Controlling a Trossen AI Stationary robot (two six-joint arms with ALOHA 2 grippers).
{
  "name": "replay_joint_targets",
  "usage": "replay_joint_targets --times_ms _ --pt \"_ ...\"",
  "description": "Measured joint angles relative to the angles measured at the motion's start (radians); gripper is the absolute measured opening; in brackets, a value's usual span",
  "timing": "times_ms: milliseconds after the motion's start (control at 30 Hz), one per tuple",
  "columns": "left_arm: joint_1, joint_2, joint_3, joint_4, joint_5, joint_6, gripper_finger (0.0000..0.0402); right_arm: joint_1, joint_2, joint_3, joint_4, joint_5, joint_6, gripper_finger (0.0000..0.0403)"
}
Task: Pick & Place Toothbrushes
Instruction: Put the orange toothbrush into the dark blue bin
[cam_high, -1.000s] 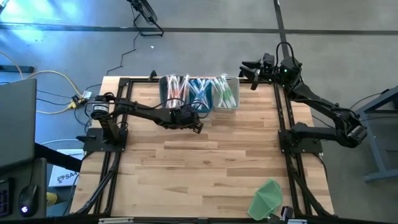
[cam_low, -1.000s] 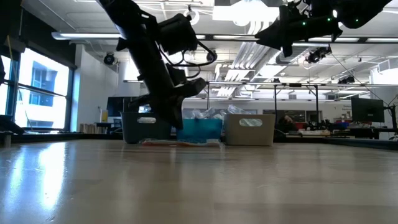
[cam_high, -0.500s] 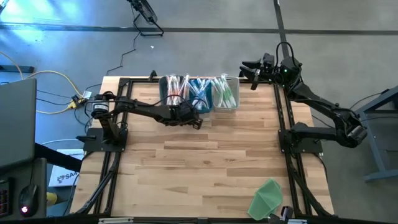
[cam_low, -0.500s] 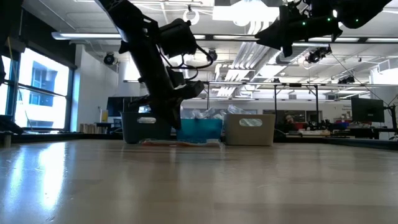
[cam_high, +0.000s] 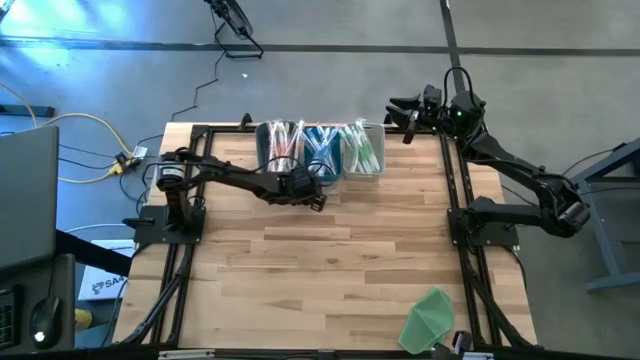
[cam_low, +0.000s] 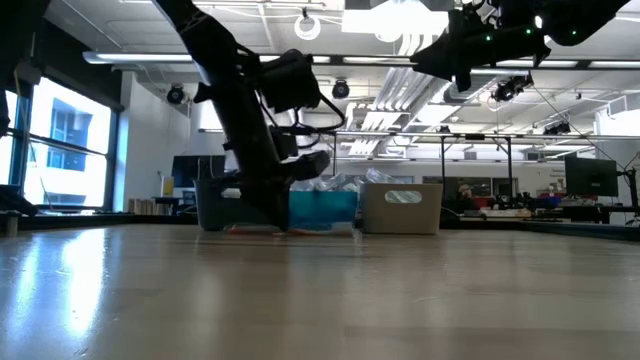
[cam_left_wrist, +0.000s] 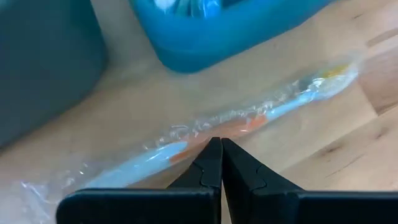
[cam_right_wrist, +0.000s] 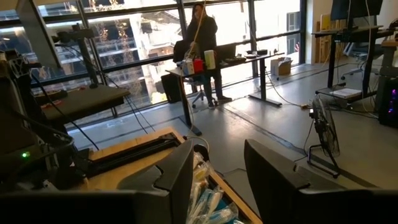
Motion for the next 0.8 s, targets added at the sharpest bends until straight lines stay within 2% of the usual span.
replay_joint_targets --times_ms 333,800 --pt "0.000 0.012 0.000 0.018 0.008 0.000 0.0000 0.000 0.000 0.000 -0.006 -0.001 0.000 0.0136" --pt "-0.005 0.012 0.000 0.016 0.123 0.003 0.0000 0.000 0.000 0.000 -0.007 -0.004 0.000 0.0136"
